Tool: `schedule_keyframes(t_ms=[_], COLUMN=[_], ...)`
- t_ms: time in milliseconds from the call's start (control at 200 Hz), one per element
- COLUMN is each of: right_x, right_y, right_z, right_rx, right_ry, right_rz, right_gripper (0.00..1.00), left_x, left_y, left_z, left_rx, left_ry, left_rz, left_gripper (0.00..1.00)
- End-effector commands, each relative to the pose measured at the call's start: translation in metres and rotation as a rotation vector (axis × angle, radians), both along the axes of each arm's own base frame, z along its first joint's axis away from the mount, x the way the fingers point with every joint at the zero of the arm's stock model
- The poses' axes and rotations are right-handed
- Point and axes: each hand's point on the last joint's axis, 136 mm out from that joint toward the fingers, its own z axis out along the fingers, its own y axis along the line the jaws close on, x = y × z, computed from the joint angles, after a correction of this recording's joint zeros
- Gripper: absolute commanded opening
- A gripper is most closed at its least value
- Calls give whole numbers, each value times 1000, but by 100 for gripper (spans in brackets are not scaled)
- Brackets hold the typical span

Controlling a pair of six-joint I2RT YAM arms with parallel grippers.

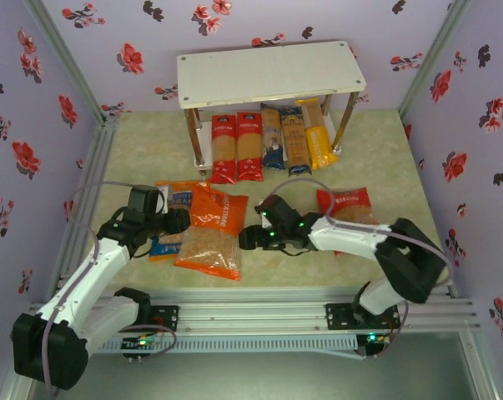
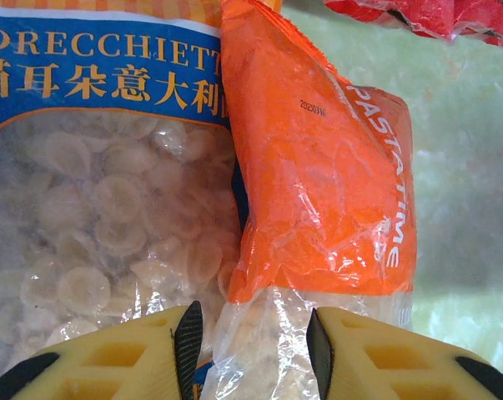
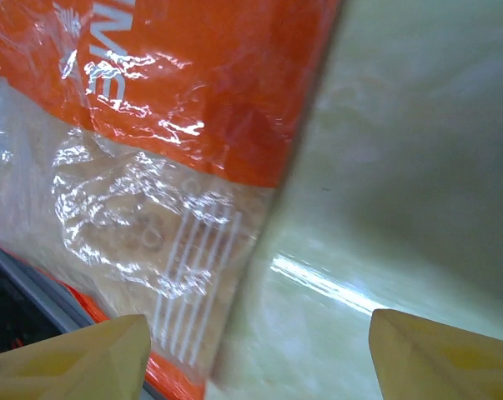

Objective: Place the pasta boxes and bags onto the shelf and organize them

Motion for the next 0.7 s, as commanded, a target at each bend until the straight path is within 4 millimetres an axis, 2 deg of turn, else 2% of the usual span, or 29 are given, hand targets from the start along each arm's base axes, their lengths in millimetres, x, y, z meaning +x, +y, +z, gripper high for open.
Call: schedule_keyframes(t_ms=[0,115,220,395,485,580,695], right_x=[1,-1,0,7,10,10,10], right_y=[43,58,61,64,63,57,42], right_z=[10,-1,-8,-8,-10,-15,-18], right_rx=[122,129,127,135,122,86,6], right_ry=[28,56,67,48,43,49,31], right_rz=[26,28,17,-2,-16,-29,-36], right_gripper=[71,71,72,70,59,37,21], left_x=[-1,-2,-3,-4,-3,-3,-4], left_y=[2,3,4,4,4,4,3], left_z=[4,8,9,9,10,10,11], left_rx=[-5,-4,-2,0,-1,1,1], left_ry=[-4,-12,-17,-19,-22,-21,-23], left_rz=[14,12,10,8,7,4,2], left_gripper=[42,42,42,43,43,43,43])
